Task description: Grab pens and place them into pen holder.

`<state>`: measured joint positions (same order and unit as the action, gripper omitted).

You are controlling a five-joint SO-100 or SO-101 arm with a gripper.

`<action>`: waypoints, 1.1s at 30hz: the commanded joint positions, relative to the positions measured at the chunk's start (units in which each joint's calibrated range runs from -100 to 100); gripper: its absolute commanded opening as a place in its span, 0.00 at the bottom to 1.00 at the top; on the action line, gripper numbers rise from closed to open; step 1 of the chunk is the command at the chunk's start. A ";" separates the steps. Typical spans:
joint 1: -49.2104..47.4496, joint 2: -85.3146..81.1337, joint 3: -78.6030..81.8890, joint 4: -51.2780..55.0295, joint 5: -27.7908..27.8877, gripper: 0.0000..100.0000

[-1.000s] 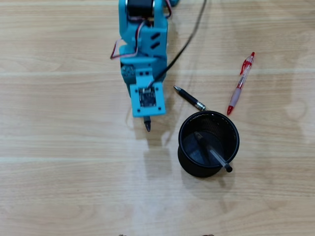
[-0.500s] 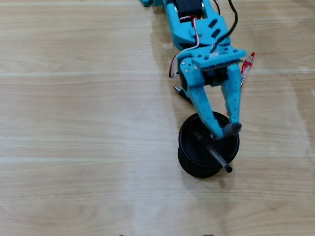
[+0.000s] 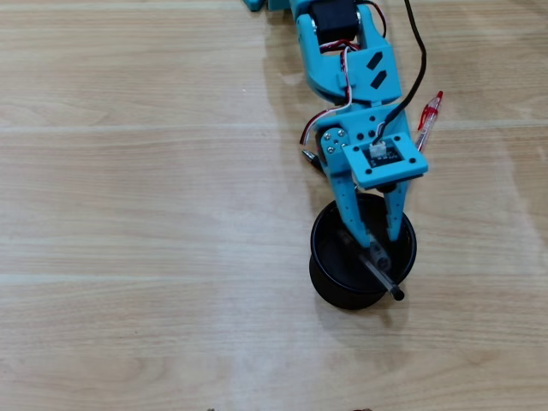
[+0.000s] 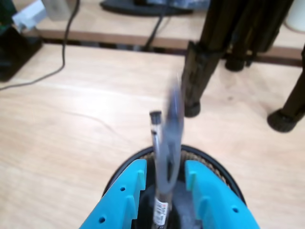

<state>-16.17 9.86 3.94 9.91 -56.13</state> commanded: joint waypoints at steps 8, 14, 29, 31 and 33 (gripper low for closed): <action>2.13 -18.23 1.36 2.17 10.91 0.12; 7.46 -34.29 1.63 58.21 18.70 0.12; -3.03 -19.75 26.62 42.74 20.22 0.15; -3.43 -17.47 25.71 39.47 23.04 0.18; -3.11 -15.10 23.00 38.01 25.13 0.19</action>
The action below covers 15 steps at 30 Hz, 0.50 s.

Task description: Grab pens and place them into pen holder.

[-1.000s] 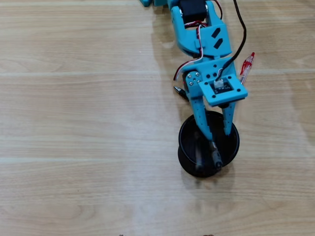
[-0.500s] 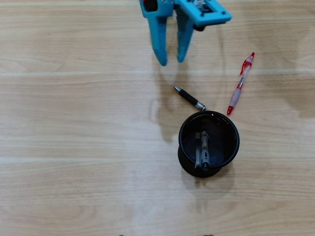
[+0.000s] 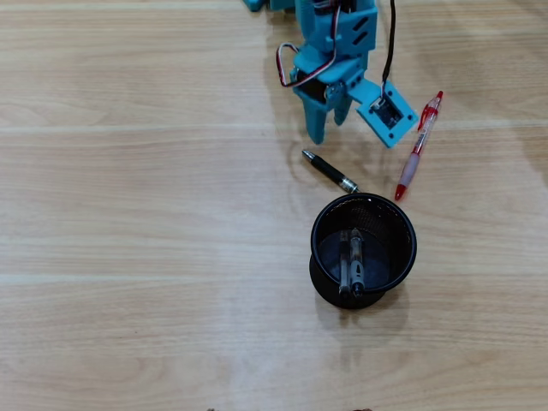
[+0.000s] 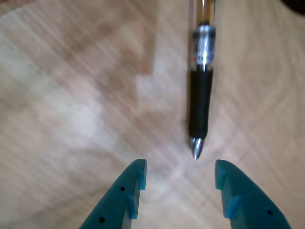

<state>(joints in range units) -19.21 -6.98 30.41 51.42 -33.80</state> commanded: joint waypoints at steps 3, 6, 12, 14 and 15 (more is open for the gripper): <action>1.06 4.70 -6.83 -2.90 3.80 0.19; 1.87 7.66 -8.37 -3.33 4.06 0.19; 2.59 15.18 -15.70 -2.90 6.10 0.18; 2.59 17.97 -17.87 -2.90 5.94 0.18; 2.59 19.41 -18.87 -2.90 5.94 0.18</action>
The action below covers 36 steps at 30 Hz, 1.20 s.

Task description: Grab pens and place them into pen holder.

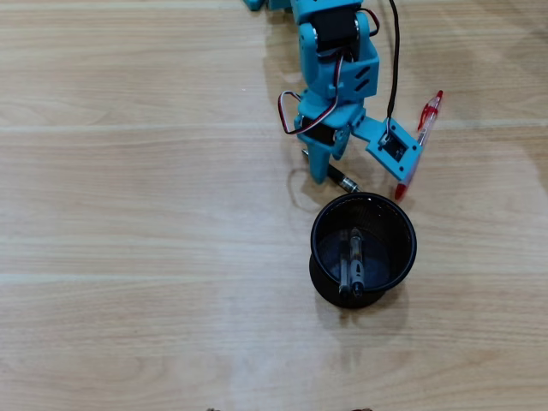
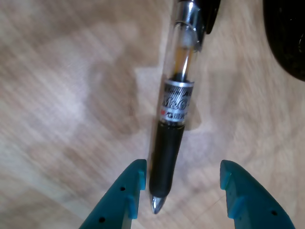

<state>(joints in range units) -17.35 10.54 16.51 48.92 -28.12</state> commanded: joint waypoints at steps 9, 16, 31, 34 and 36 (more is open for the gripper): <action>1.54 9.33 -6.78 5.70 -5.55 0.09; 2.59 2.90 -7.14 19.71 -11.25 0.02; 0.66 -30.66 -7.59 -11.75 -22.75 0.02; 1.54 -27.44 -3.70 -28.25 -23.27 0.02; 1.46 -26.01 -1.26 -35.39 -24.68 0.02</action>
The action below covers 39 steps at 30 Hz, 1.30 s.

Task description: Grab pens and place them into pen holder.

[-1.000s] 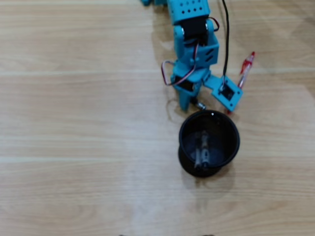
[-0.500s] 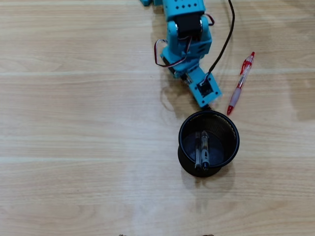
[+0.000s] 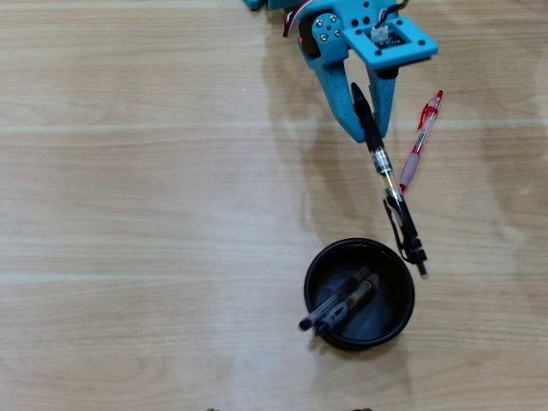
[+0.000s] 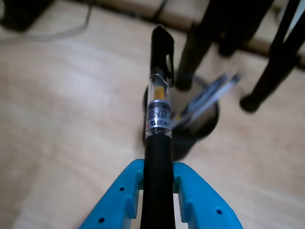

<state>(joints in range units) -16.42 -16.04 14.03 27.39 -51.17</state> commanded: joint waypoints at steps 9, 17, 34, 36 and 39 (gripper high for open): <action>-0.60 4.20 5.21 -17.03 -4.60 0.02; 1.10 23.90 -4.84 -46.86 -10.40 0.02; 5.45 36.33 -21.68 -57.34 -5.18 0.02; 4.89 29.73 -18.70 -46.69 -0.79 0.02; 2.63 18.91 -13.81 -17.55 3.92 0.02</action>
<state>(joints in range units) -12.11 15.62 -1.37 -16.71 -52.22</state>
